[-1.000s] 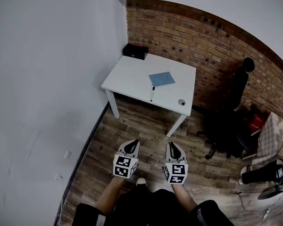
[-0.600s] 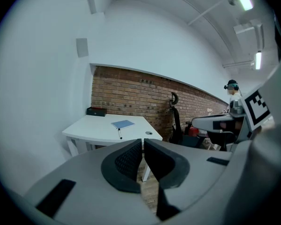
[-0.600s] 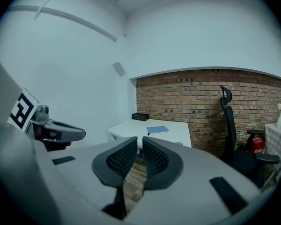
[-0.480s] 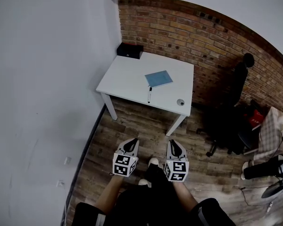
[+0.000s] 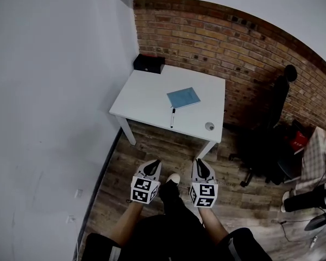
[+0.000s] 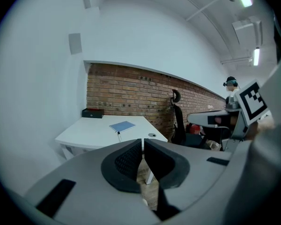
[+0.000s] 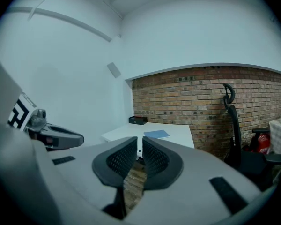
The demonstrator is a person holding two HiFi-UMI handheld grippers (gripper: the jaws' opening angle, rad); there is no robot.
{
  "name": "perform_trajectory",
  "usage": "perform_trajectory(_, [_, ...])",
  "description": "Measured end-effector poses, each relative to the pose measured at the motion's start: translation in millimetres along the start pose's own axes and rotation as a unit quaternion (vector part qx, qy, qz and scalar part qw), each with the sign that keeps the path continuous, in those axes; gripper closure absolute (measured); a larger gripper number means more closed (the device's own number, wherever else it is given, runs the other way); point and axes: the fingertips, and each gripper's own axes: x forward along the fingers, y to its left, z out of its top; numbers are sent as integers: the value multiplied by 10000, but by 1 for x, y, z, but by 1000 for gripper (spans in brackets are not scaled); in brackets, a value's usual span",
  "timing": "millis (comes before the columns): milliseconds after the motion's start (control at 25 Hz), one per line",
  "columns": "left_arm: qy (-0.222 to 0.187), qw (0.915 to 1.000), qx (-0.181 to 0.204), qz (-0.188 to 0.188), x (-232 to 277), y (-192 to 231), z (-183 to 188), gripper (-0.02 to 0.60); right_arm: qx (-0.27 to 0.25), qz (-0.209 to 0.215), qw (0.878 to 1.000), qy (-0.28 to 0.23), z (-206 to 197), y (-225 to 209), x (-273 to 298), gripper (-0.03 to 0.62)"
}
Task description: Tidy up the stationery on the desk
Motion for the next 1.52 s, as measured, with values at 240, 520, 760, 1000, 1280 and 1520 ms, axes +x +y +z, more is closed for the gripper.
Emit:
perform_trajectory(240, [-1,10000,39,48,35,32,20,555,14,86,10000,-20,14,-4,50,568])
perform_trajectory(520, [125,9999,75,36,82,64,41,555,124,90,9999,44,27,-19,111,568])
perform_trajectory(760, [207,9998,64,30,127,96,59,555,176,133,9996,151,34,-30,165,568])
perform_trajectory(1000, [265,9996,69,-66,174,120,82,555,241,104,9994,210,49,-48,219,568])
perform_trajectory(1280, [334,9993,121,-117,233,146,111,555,339,38,9991,249,65,-79,278,568])
perform_trajectory(1520, [462,9985,230,-162,269,159,124,555,461,-11,9986,252,73,-100,311,568])
